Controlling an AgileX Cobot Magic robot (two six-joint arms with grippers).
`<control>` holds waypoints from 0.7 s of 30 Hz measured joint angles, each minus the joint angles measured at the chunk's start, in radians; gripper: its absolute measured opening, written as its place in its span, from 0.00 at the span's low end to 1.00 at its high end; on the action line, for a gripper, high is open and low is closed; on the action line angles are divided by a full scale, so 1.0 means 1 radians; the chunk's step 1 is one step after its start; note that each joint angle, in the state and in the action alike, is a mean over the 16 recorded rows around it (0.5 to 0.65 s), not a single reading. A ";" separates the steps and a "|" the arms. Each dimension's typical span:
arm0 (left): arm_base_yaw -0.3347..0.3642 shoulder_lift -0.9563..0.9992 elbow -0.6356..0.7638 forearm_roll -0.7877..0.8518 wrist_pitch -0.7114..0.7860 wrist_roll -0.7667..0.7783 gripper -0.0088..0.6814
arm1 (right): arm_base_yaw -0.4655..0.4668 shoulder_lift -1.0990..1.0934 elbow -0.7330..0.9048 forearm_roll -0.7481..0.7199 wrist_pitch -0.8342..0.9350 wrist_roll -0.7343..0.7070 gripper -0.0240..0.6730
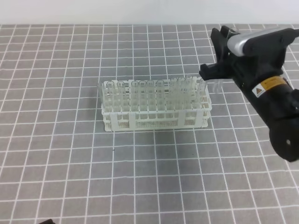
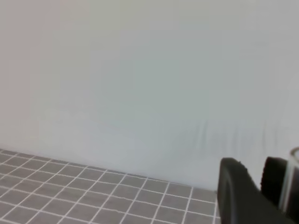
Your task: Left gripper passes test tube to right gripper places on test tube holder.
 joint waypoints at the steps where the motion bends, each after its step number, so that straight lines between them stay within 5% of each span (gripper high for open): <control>1: 0.000 -0.001 -0.001 0.000 0.001 0.000 0.01 | -0.001 0.011 -0.006 0.006 -0.004 -0.005 0.05; 21: 0.000 -0.002 -0.001 0.000 0.003 -0.002 0.01 | -0.005 0.161 -0.068 0.032 -0.040 0.028 0.05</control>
